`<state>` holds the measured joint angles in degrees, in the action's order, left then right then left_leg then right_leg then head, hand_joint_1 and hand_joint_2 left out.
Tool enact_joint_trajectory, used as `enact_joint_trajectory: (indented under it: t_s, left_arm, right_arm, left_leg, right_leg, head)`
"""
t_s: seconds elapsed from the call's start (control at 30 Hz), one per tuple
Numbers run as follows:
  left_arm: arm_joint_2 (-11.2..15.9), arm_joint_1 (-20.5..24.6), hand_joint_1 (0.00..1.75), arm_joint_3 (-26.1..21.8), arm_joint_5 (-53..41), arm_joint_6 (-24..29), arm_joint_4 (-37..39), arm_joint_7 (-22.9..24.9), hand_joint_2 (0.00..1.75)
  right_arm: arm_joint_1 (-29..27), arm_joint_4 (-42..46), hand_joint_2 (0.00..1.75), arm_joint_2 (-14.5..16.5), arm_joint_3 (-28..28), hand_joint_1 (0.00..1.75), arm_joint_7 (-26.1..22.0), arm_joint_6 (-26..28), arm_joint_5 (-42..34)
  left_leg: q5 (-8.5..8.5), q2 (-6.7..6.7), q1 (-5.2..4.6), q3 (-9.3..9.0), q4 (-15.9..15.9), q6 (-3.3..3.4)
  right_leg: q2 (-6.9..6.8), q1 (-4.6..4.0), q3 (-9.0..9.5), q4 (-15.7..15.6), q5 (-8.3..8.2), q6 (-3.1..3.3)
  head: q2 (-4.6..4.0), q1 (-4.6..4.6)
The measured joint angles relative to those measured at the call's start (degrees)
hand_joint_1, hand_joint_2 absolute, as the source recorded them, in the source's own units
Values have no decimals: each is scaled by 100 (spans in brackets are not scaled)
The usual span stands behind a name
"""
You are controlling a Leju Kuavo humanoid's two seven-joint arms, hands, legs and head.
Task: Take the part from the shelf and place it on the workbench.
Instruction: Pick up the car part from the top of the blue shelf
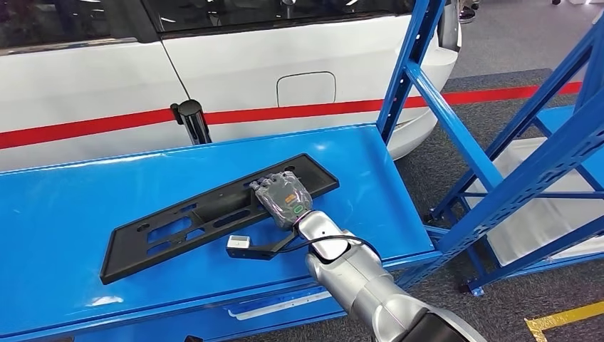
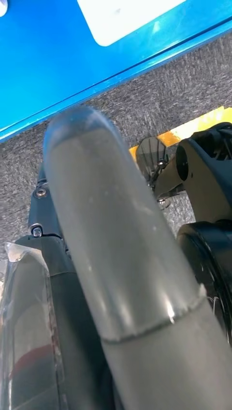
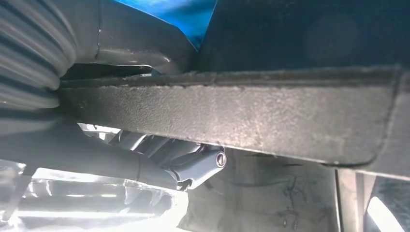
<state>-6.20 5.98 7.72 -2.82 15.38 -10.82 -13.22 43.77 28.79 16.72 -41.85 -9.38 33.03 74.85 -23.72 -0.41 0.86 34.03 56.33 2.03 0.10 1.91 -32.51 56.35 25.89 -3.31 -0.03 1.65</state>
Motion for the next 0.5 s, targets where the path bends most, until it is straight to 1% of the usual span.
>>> enact_joint_trajectory:
  t_s: [0.03, 0.07, 0.1, 0.13, 0.17, 0.2, 0.23, 0.27, 0.3, 0.33, 0.37, 0.43, 0.47, 0.5]
  left_arm:
    - [-7, 5, 0, 0, -18, 14, 0, 3, 0]
    - [-14, 10, 0, 0, -33, 27, 0, 3, 0]
    - [-16, 13, 0, 1, -44, 40, 0, 3, 0]
    - [-19, 15, 0, 1, -54, 51, 0, 2, 0]
    - [-23, 15, 0, 2, -61, 62, 0, 1, 0]
    - [-27, 13, 0, 2, -63, 67, 0, 1, 0]
    - [-31, 13, 0, 2, -63, 69, 0, 1, 0]
    - [-35, 15, 0, 2, -66, 71, 0, 2, 0]
    - [-39, 17, 0, 2, -68, 71, 0, 2, 0]
    - [-42, 20, 0, 3, -71, 73, 0, 2, 0]
    - [-46, 23, 0, 3, -75, 75, -1, 2, 0]
    - [-51, 23, 0, 4, -81, 79, -1, 2, 0]
    - [-53, 21, 0, 4, -89, 80, -1, 2, 0]
    - [-55, 19, 0, 4, -99, 83, 0, 2, 0]
  right_arm:
    - [-1, 4, 175, -5, 2, 175, 1, 1, -3]
    - [-7, 6, 175, -14, 3, 175, 3, 2, -5]
    - [-19, 7, 175, -25, 4, 175, 3, 2, -6]
    - [-36, 7, 175, -38, 4, 175, 3, 2, -7]
    - [-54, 7, 175, -53, 4, 175, 4, 2, -6]
    - [-67, 7, 175, -65, 4, 175, 4, 2, -5]
    - [-71, 7, 175, -73, 4, 175, 5, 2, -5]
    - [-69, 8, 175, -76, 4, 175, 6, 1, -4]
    - [-66, 12, 175, -76, 4, 175, 8, -2, -2]
    - [-63, 18, 175, -75, 4, 175, 10, -4, 1]
    - [-61, 22, 175, -75, 5, 175, 13, -7, 3]
    - [-59, 32, 175, -75, 7, 175, 20, -10, 7]
    - [-57, 34, 175, -76, 7, 175, 25, -11, 8]
    - [-58, 37, 175, -73, 7, 175, 31, -12, 8]
  left_leg:
    - [27, 12, 13, -12, -35, 25]
    - [45, 22, 21, -13, -55, 41]
    - [53, 25, 17, -2, -56, 52]
    - [60, 27, 12, 10, -54, 54]
    - [69, 26, 6, 23, -52, 52]
    - [79, 23, 2, 37, -47, 44]
    - [88, 18, 3, 48, -38, 32]
    - [95, 10, 5, 62, -19, 12]
    - [99, 2, 3, 82, 5, -13]
    - [107, -7, 0, 101, 28, -48]
    - [117, -16, -8, 122, 56, -89]
    - [157, -31, -10, 158, 69, -169]
    - [155, -35, 5, 189, 86, -203]
    - [79, -29, 21, 237, 144, -232]
  right_leg:
    - [-1, -8, -94, 214, 139, 37]
    - [-3, -11, -237, 538, 324, 85]
    - [-2, -18, -423, 965, 527, 127]
    - [-2, -22, -593, 1366, 684, 143]
    - [-2, -25, -693, 1626, 762, 133]
    - [-2, -28, -692, 1686, 753, 102]
    - [-3, -26, -557, 1476, 650, 60]
    - [-4, -21, -311, 1053, 499, 23]
    - [-2, -21, -64, 633, 375, 11]
    - [10, -34, 111, 327, 261, 20]
    - [23, -46, 204, 139, 204, 47]
    - [47, -74, 153, 138, 158, 117]
    - [44, -51, 123, 122, 141, 165]
    - [39, -34, 87, 120, 103, 226]
  head:
    - [1, -3]
    - [0, -8]
    - [-1, -11]
    - [0, -16]
    - [0, -17]
    - [1, -19]
    - [1, -21]
    - [1, -22]
    - [1, -25]
    - [1, -25]
    - [1, -28]
    - [0, -25]
    - [0, -24]
    - [0, -15]
